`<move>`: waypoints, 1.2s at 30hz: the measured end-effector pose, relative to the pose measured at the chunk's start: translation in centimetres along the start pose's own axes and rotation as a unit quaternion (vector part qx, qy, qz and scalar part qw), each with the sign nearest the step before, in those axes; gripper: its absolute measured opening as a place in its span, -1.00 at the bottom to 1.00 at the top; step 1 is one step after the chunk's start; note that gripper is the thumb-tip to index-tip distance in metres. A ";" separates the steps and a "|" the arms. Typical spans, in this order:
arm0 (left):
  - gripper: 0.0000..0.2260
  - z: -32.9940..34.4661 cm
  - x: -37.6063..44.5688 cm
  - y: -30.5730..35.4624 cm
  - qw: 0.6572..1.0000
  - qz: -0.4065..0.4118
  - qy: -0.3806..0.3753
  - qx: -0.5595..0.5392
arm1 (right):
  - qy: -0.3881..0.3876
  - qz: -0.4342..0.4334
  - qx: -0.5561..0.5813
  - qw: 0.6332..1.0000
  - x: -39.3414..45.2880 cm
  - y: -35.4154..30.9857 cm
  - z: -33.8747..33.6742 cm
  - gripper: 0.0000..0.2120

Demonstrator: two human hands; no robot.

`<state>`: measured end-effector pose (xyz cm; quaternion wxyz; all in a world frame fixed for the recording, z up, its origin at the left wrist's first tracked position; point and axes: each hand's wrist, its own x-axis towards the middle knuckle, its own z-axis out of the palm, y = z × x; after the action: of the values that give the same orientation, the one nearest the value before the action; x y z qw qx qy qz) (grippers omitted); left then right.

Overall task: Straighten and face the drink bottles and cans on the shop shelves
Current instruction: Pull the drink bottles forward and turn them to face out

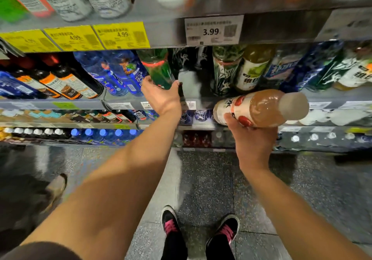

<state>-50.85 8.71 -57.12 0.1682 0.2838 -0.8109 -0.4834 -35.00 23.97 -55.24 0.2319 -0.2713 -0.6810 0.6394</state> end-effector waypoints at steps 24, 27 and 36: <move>-0.61 2.0 -23.6 6.3 0.930 0.114 -0.333 -0.101 | 0.146 0.009 -0.027 0.989 3.3 -4.2 -17.5 -0.42; -0.65 4.0 -25.9 7.3 0.923 0.124 -0.350 -0.100 | 0.134 -0.006 -0.025 0.991 4.2 -4.0 -20.1 -0.44; -0.42 15.3 -31.7 11.3 0.955 0.050 -0.275 -0.097 | 0.059 0.034 0.008 0.998 10.1 -1.2 -29.0 -0.40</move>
<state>-37.72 43.16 -54.43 -0.0105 0.0816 -0.7879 -0.6103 -23.37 52.27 -52.21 0.2517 -0.3294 -0.6514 0.6354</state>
